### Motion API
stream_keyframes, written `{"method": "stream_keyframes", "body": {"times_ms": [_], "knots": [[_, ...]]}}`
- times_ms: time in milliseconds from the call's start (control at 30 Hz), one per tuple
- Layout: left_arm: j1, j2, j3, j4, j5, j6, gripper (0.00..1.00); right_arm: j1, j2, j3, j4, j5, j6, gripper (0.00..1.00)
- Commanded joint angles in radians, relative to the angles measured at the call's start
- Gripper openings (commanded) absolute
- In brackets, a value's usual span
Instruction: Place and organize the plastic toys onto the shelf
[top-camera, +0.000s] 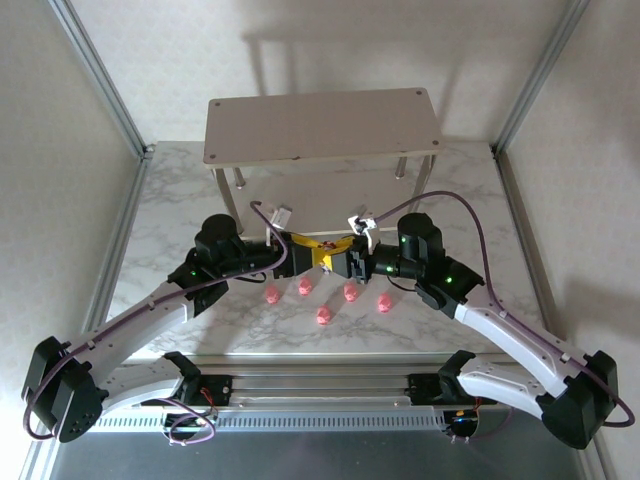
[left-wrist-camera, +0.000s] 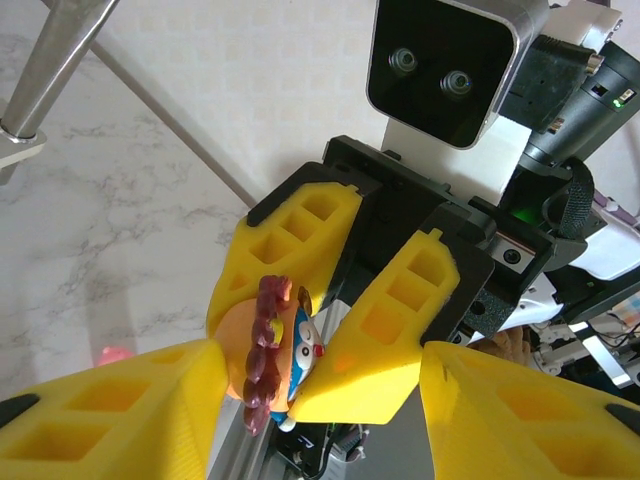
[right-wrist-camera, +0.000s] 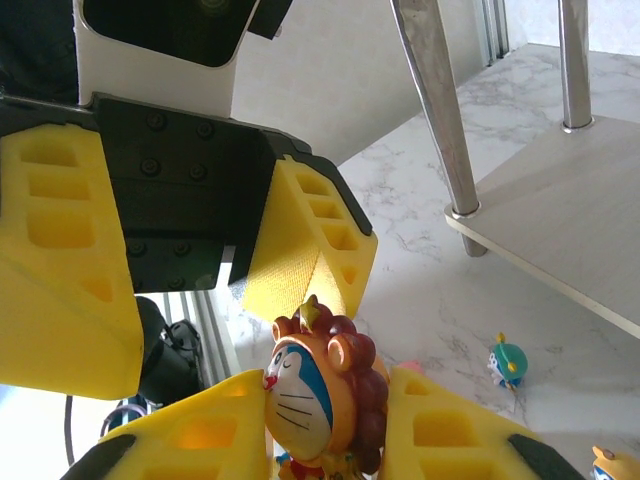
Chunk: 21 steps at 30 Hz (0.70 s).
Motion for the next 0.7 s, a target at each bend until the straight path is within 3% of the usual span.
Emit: {"method": "stream_keyframes", "body": {"times_ms": [0, 533, 667], "knots": [[-0.02, 0.022, 0.004, 0.017, 0.051, 0.009, 0.56, 0.049, 0.014, 0.054, 0.126, -0.066, -0.006, 0.15], [-0.02, 0.037, 0.009, -0.014, 0.046, 0.039, 0.6, 0.053, -0.013, 0.069, 0.137, -0.082, -0.028, 0.15], [-0.021, 0.044, 0.016, -0.013, 0.055, 0.038, 0.53, 0.053, -0.013, 0.067, 0.146, -0.072, -0.029, 0.15]]}}
